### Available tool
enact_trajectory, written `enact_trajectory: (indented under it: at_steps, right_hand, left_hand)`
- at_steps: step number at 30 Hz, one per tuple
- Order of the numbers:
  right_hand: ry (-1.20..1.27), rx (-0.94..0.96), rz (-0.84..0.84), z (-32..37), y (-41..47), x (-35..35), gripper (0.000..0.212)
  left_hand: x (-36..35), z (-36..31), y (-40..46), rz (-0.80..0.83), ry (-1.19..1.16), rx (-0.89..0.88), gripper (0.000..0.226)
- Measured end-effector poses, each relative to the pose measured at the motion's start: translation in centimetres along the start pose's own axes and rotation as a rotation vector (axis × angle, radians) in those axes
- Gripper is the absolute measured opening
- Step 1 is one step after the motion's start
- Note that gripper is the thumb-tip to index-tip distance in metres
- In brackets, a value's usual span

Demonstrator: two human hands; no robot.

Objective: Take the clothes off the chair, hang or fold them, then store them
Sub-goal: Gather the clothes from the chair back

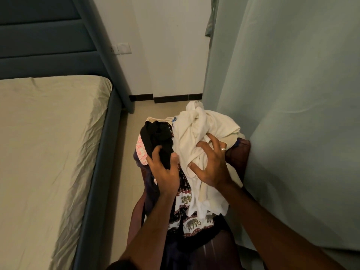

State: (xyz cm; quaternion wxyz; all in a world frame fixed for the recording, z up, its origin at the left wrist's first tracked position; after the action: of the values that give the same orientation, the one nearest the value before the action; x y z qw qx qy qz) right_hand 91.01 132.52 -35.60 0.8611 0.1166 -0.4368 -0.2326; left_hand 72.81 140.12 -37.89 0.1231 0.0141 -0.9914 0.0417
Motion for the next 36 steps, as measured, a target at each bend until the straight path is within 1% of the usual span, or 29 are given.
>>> enact_trajectory:
  at_steps: [2,3,5,7,8,10,13,16,20,25,27,30,34,36]
  right_hand:
    - [0.000,0.017,0.045,-0.3,-0.7,0.3,0.067]
    - [-0.004,0.027,0.067,-0.5,-1.1,0.4,0.071]
    - [-0.005,0.047,0.105,-0.9,-1.8,0.2,0.077]
    - [0.001,0.069,0.127,-1.0,-2.3,-0.1,0.081]
    - [0.001,0.077,0.132,-1.0,-2.3,-0.2,0.082]
    - [-0.007,0.078,0.127,-1.0,-2.3,-0.4,0.084]
    - [-0.024,0.067,0.081,-0.7,-2.1,-0.7,0.085]
    - [-0.044,0.038,0.038,-0.6,-1.5,-1.1,0.082]
    - [-0.062,0.034,0.001,0.1,-0.3,-1.3,0.072]
    - [-0.046,0.060,-0.067,2.3,-0.3,-1.0,0.062]
    - [-0.027,0.071,-0.071,3.5,-0.3,-0.5,0.058]
    - [0.010,0.071,-0.062,5.2,0.4,0.4,0.052]
    - [0.056,0.112,-0.082,8.0,1.2,1.9,0.052]
    - [0.078,0.129,-0.102,8.9,1.5,2.6,0.051]
  left_hand:
    - [0.4,0.6,-0.4,-0.050,-0.039,0.007,0.058]
    - [0.6,0.8,-0.6,-0.085,-0.059,0.040,0.061]
    - [1.3,2.1,-0.6,-0.168,-0.065,0.156,0.073]
    - [1.7,3.4,-0.9,-0.193,-0.039,0.252,0.089]
    - [1.6,3.8,-1.0,-0.173,-0.006,0.263,0.095]
    - [0.6,4.2,-1.6,-0.085,0.076,0.214,0.106]
    - [-1.3,4.2,-2.5,0.075,0.062,0.178,0.118]
    - [-1.8,3.6,-2.2,0.154,0.030,0.145,0.110]
    - [-1.6,3.3,-0.7,0.200,-0.007,0.138,0.105]
    - [-1.3,2.9,-0.8,0.245,-0.144,0.129,0.099]
    - [-0.8,1.9,-1.2,0.268,-0.209,0.129,0.091]
    - [-0.3,0.1,-1.6,0.356,-0.312,0.144,0.078]
    - [1.0,-3.2,-2.5,0.420,-0.372,0.135,0.080]
    - [1.8,-4.1,-2.4,0.437,-0.365,0.137,0.079]
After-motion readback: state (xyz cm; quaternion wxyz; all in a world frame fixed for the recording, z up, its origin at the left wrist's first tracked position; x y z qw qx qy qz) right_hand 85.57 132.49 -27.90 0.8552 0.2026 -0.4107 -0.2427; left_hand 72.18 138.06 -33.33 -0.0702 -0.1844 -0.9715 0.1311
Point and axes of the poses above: each hand's wrist, its own y-axis towards the middle knuckle, its own x-axis out of the back of the hand, z = x × y, the point moved 9 cm from there along y, towards the middle knuckle, and after that the axes turned 11 degrees about x, right-handed, at the moved point
